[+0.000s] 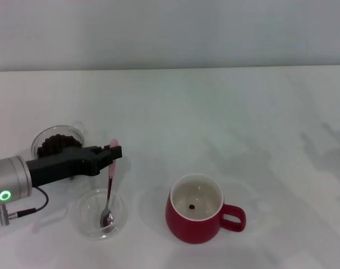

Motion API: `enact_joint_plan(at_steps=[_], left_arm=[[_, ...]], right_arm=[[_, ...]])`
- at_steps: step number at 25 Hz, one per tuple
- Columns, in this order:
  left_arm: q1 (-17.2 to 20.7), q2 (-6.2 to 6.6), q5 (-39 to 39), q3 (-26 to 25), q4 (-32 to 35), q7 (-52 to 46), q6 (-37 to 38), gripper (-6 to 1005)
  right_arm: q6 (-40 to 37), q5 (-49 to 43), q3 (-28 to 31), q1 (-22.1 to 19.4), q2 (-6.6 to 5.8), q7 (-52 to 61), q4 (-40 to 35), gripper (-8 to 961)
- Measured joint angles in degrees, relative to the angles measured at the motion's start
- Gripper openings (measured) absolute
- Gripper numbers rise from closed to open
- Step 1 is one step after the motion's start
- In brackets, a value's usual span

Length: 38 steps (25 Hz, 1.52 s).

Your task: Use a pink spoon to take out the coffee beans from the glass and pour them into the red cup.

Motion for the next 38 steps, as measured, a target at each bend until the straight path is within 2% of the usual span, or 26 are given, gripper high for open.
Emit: enact_joint_plan(at_steps=[15, 26, 31, 34, 38], left_arm=[[1.23, 0.01, -0.12, -0.25, -0.94, 0.19, -0.6, 127], [1.41, 0.51, -0.77, -0.94, -0.33, 0.23, -0.34, 215], [1.42, 1.17, -1.25, -1.24, -0.12, 0.3, -0.27, 240], [1.58, 1.39, -1.27, -2.1, 0.78, 0.31, -0.21, 255], [3.6, 1.39, -1.28, -3.63, 4.89, 1.44, -0.13, 276]], right_arm=[[0.41, -0.28, 0.0, -0.42, -0.16, -0.37, -0.02, 666], [1.7, -0.19, 0.0, 0.01, -0.18, -0.27, -0.52, 666], [1.88, -0.02, 0.0, 0.04, -0.18, -0.22, -0.52, 666], [2.16, 0.0, 0.0, 0.15, -0.18, -0.19, -0.52, 666], [2.21, 0.06, 0.0, 0.21, -0.17, -0.19, -0.52, 666]])
